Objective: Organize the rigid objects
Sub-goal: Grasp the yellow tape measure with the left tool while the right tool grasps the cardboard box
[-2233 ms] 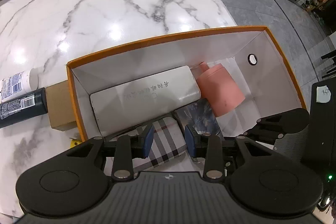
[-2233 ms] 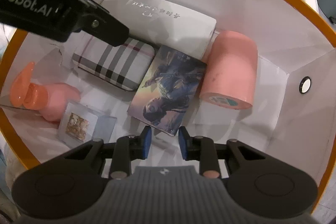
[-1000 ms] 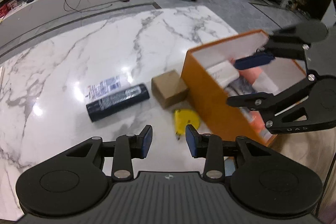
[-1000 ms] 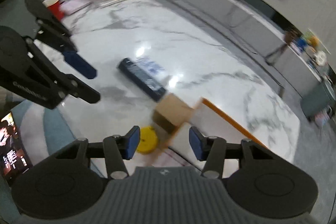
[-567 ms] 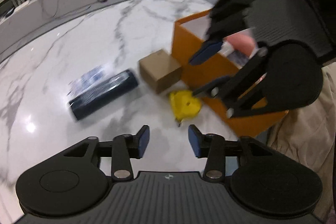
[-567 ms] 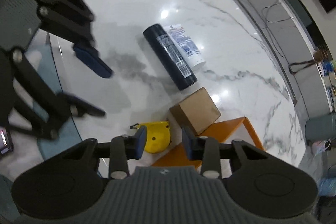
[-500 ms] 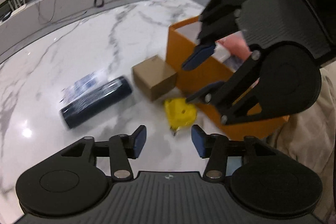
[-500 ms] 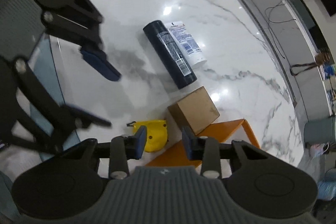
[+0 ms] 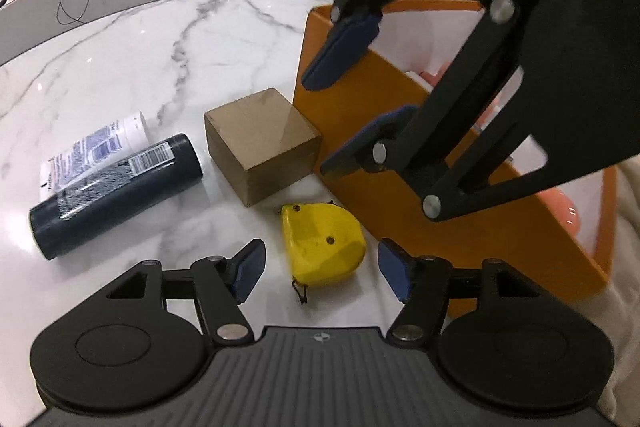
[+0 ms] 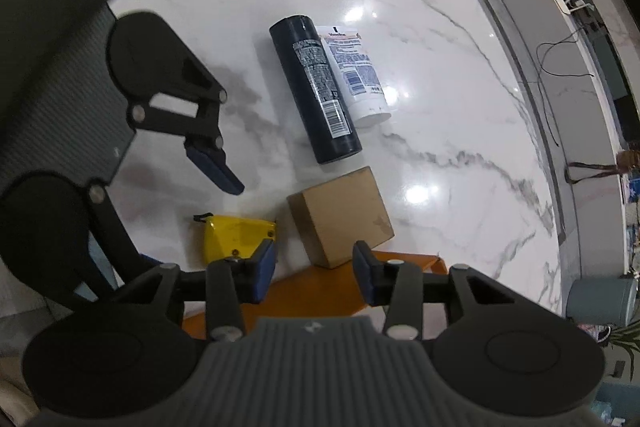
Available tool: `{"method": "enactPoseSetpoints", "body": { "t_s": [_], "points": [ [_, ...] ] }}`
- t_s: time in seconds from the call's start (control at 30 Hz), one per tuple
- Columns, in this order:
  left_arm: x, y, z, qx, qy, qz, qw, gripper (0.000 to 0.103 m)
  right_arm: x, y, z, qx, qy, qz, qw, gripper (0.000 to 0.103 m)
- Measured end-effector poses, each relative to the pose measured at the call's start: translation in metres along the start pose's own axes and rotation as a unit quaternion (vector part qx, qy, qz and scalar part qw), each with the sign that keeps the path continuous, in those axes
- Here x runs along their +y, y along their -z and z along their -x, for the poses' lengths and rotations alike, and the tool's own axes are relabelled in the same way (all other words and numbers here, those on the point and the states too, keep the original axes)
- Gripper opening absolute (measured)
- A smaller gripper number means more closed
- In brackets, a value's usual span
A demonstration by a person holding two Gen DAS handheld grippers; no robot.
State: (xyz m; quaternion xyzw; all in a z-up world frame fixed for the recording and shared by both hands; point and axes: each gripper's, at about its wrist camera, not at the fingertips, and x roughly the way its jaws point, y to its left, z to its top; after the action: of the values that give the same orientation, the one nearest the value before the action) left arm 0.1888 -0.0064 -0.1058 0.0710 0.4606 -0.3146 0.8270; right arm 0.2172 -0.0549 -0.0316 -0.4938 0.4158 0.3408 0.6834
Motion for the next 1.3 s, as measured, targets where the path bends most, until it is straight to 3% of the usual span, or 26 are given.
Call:
{"method": "enactPoseSetpoints", "body": {
  "t_s": [0.17, 0.37, 0.63, 0.73, 0.77, 0.9, 1.13, 1.3],
  "points": [
    [-0.002, -0.003, -0.014, 0.004, 0.001, 0.006, 1.0000, 0.074, -0.007, 0.000, -0.009, -0.002, -0.004, 0.012, 1.000, 0.044],
    [0.002, -0.006, -0.018, 0.016, 0.006, 0.022, 0.9996, 0.060, -0.012, -0.002, -0.017, -0.008, -0.004, 0.029, 1.000, 0.049],
    [0.033, -0.007, 0.002, 0.072, -0.010, 0.016, 0.9972, 0.059, -0.023, -0.018, -0.035, 0.005, -0.023, 0.060, 0.998, 0.067],
    [0.048, -0.006, 0.009, 0.073, -0.027, 0.019, 0.9968, 0.059, -0.027, -0.024, -0.046, 0.010, -0.022, 0.074, 0.997, 0.074],
    [0.052, -0.006, 0.010, 0.076, -0.026, 0.022, 0.9965, 0.059, -0.028, -0.026, -0.049, 0.008, -0.008, 0.099, 0.995, 0.074],
    [0.057, -0.002, 0.015, 0.087, -0.020, 0.010, 0.9960, 0.065, -0.036, -0.034, -0.065, 0.025, -0.017, 0.100, 0.995, 0.074],
    [0.055, 0.004, 0.021, 0.076, -0.021, 0.001, 0.9969, 0.068, -0.044, -0.038, -0.084, 0.045, -0.042, 0.066, 0.996, 0.069],
    [0.046, 0.006, 0.024, 0.093, -0.034, -0.035, 0.9945, 0.067, -0.042, -0.038, -0.081, 0.041, -0.064, 0.018, 0.997, 0.065]
  ]
}}
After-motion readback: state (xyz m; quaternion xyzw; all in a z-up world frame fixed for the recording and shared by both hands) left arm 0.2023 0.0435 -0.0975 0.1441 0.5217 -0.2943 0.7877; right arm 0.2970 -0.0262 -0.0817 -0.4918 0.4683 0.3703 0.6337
